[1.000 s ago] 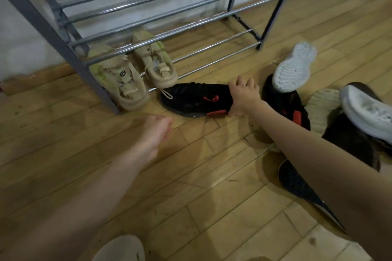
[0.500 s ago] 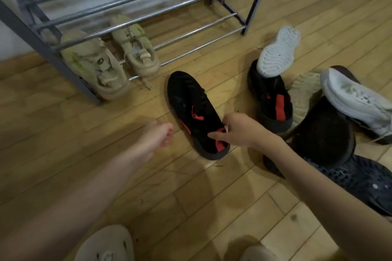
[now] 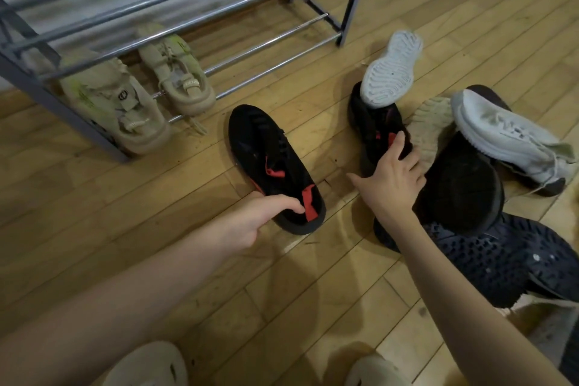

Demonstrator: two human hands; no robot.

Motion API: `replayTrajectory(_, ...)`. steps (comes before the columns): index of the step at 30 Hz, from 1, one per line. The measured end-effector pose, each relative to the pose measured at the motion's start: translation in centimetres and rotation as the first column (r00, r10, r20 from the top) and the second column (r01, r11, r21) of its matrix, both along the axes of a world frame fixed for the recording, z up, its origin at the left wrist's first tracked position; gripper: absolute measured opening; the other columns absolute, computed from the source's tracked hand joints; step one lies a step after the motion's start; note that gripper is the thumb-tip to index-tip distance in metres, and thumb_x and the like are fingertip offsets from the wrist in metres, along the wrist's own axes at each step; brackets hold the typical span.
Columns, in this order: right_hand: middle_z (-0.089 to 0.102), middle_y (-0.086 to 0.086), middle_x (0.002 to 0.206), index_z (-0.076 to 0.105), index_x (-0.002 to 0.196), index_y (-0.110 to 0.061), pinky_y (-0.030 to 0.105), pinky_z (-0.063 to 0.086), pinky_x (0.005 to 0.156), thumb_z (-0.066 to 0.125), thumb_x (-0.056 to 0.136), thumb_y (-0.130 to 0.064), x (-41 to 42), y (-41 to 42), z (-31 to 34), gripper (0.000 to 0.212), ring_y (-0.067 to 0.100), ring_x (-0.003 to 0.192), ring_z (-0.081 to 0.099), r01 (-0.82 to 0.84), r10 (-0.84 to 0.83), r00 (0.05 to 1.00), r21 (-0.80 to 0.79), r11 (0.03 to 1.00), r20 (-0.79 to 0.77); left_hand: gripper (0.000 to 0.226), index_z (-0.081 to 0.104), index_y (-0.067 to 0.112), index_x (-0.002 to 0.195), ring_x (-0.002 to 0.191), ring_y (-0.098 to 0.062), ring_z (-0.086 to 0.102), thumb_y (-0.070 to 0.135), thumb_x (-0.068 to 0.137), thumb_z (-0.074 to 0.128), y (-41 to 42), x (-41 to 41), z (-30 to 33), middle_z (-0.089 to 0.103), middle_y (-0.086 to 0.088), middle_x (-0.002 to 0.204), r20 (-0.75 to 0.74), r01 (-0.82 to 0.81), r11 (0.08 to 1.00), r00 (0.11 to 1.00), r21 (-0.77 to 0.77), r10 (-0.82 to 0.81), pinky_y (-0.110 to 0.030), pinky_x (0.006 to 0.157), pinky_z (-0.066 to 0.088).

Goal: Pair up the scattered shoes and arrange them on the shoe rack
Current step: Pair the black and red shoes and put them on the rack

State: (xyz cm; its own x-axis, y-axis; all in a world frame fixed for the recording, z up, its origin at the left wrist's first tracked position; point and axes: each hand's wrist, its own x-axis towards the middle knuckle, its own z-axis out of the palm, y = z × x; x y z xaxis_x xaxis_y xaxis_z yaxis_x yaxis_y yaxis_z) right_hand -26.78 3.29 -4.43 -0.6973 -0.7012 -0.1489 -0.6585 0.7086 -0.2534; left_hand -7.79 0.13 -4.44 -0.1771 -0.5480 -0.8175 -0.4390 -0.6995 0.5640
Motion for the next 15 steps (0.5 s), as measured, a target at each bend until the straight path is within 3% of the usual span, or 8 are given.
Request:
replayTrajectory(3, 0.02, 0.03, 0.149, 0.001, 0.153, -0.016, 0.056, 0.024, 0.11, 0.078, 0.073, -0.047, -0.1, -0.4, -0.3, 0.115, 0.047, 0.135, 0.027, 0.013, -0.01, 0.998, 0.048, 0.999, -0.054, 0.062, 0.047, 0.017, 0.126, 0.112, -0.019, 0.038, 0.023, 0.071, 0.075, 0.1, -0.4, 0.2, 0.043, 0.001, 0.12, -0.046, -0.002, 0.999, 0.999, 0.037, 0.003, -0.037, 0.109, 0.031)
replayTrajectory(7, 0.027, 0.027, 0.145, 0.013, 0.151, -0.023, 0.056, 0.026, 0.107, 0.077, 0.075, -0.04, -0.8, -0.8, 0.3, 0.101, 0.048, 0.131, 0.03, 0.048, -0.048, 0.999, 0.031, 0.998, -0.009, 0.085, 0.049, 0.015, 0.129, 0.122, -0.021, 0.044, 0.034, 0.056, 0.088, 0.8, -1.3, -0.9, 0.052, -0.002, 0.13, -0.007, -0.058, 0.998, 0.998, 0.006, 0.058, -0.034, 0.1, 0.038)
replayTrajectory(9, 0.03, 0.023, 0.144, 0.02, 0.148, -0.025, 0.057, 0.024, 0.108, 0.078, 0.072, -0.038, -1.5, -0.8, 1.4, 0.096, 0.047, 0.132, 0.029, 0.118, -0.108, 0.986, -0.072, 0.99, 0.13, 0.077, 0.056, 0.014, 0.118, 0.113, -0.021, 0.051, 0.03, 0.051, 0.09, 1.2, -1.4, -1.7, 0.059, -0.005, 0.122, 0.031, -0.116, 0.992, 0.993, -0.046, 0.117, -0.03, 0.089, 0.042)
replayTrajectory(11, 0.035, 0.016, 0.145, 0.029, 0.145, -0.025, 0.058, 0.023, 0.112, 0.081, 0.068, -0.04, -2.1, -0.9, 2.5, 0.094, 0.042, 0.135, 0.03, 0.238, -0.151, 0.923, -0.218, 0.946, 0.355, 0.062, 0.058, 0.012, 0.11, 0.109, -0.02, 0.052, 0.023, 0.057, 0.088, 1.1, -1.2, -2.0, 0.06, -0.004, 0.117, 0.029, -0.164, 0.985, 0.986, -0.055, 0.166, -0.029, 0.088, 0.041)
replayTrajectory(13, 0.047, 0.006, 0.14, 0.04, 0.14, -0.021, 0.055, 0.033, 0.111, 0.084, 0.058, -0.045, -1.9, -0.7, 3.4, 0.097, 0.032, 0.13, 0.043, 0.403, -0.144, 0.777, -0.307, 0.862, 0.613, 0.042, 0.049, 0.011, 0.096, 0.106, -0.018, 0.048, 0.012, 0.07, 0.082, 1.0, -0.9, -1.9, 0.056, -0.001, 0.107, 0.005, -0.19, 0.98, 0.982, -0.063, 0.19, -0.03, 0.096, 0.04)
replayTrajectory(15, 0.059, 0.002, 0.125, 0.05, 0.132, -0.019, 0.047, 0.047, 0.101, 0.085, 0.049, -0.046, -1.3, -0.2, 4.0, 0.094, 0.023, 0.114, 0.058, 0.55, -0.123, 0.599, -0.295, 0.781, 0.791, 0.039, 0.043, 0.012, 0.094, 0.106, -0.02, 0.051, 0.004, 0.074, 0.077, 0.7, -0.4, -1.3, 0.055, -0.003, 0.105, -0.02, -0.208, 0.975, 0.978, -0.085, 0.207, -0.035, 0.1, 0.044)
